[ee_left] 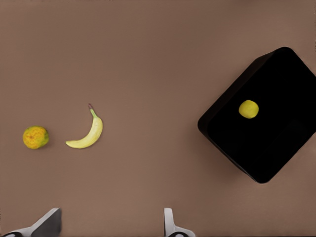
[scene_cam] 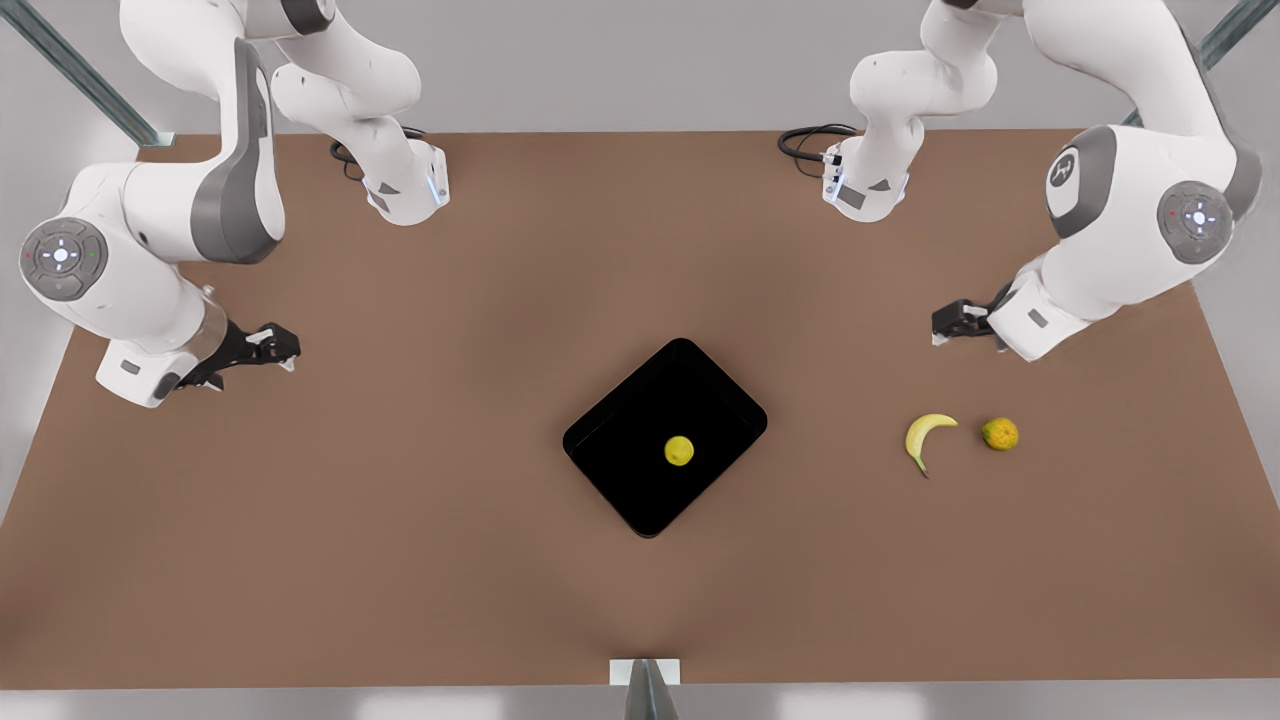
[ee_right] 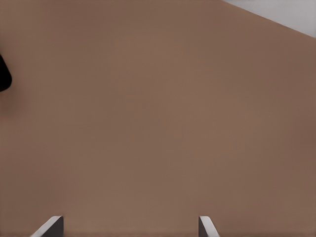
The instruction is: Place the storage box in the middle with the right arm, and place the apple in the storage box with the left arm
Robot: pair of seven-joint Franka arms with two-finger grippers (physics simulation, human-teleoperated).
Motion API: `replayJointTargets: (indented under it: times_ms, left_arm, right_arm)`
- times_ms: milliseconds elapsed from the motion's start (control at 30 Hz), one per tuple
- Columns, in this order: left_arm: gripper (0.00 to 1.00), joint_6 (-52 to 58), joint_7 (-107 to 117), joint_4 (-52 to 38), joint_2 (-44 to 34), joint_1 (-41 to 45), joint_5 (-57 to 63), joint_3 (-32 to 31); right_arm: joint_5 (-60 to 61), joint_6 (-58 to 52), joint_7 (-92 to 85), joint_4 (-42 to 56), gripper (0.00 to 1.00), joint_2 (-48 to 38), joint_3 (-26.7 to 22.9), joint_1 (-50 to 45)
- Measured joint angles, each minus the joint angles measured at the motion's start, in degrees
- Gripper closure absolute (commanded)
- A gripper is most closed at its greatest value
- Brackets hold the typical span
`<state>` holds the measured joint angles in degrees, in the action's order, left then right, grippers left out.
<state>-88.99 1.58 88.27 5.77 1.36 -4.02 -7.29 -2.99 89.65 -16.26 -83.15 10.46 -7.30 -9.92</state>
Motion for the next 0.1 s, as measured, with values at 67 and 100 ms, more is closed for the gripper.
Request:
replayJointTargets:
  times_ms: [67,100]
  left_arm:
    - [0.00,-0.1,0.0,-0.1,1.1,-0.9,2.7,-1.4]
    - [0.00,-0.2,0.0,0.0,1.1,-1.4,3.8,-1.6]
  right_arm:
    - [0.0,0.0,0.0,-0.1,0.00,0.0,0.0,0.0]
    - [0.0,0.0,0.1,-0.1,0.00,0.1,0.0,0.0]
